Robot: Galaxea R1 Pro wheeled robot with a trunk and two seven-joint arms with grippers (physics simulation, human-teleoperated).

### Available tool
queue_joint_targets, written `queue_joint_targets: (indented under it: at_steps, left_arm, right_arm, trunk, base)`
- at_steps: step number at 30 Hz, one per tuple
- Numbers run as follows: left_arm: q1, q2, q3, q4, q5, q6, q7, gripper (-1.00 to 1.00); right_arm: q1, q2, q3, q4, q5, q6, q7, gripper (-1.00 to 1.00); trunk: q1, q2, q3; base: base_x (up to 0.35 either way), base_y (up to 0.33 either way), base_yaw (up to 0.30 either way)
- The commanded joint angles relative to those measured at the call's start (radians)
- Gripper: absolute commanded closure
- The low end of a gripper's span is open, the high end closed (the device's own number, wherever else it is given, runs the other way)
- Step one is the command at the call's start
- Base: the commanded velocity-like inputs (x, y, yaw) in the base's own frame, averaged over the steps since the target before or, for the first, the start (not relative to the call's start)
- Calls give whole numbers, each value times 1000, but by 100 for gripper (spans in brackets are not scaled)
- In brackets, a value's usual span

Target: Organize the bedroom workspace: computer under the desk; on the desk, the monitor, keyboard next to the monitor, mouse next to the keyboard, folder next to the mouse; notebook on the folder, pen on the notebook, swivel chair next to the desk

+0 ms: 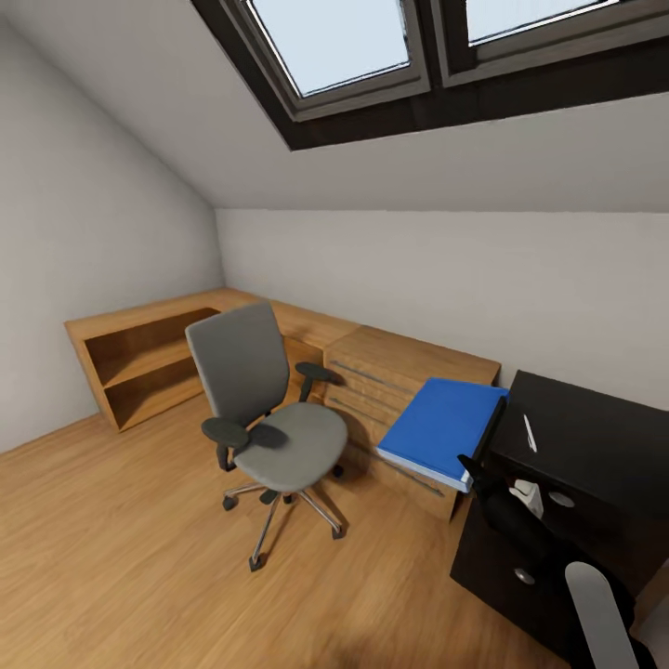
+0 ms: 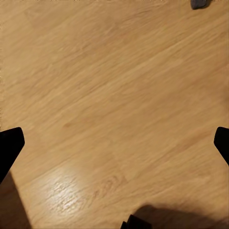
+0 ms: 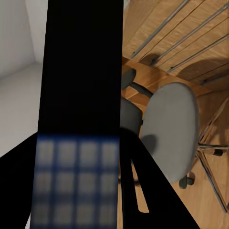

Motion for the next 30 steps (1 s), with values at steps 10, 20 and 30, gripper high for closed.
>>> queue_joint_targets:
  at_steps: [10,20,30]
  left_arm:
    - [-1,-8,-7,13,5,-5,5,-100]
    - [0,-10,-5,14,5,-4,5,-100]
    - [-1,-10,-6,14,5,-4,5,-100]
  right_arm:
    - [-1,2,-29,0,-1,1,-2,100]
    - [-1,9,-84,2,-1,-52,-64,100]
    - [-2,16,-76,36,-6,-181,-70,100]
  trunk:
    - [-38,70,30]
    - [-77,140,62]
    - [-115,210,93]
  base:
    - [0,0,-133]
    - [0,0,-253]
    - [0,0,-257]
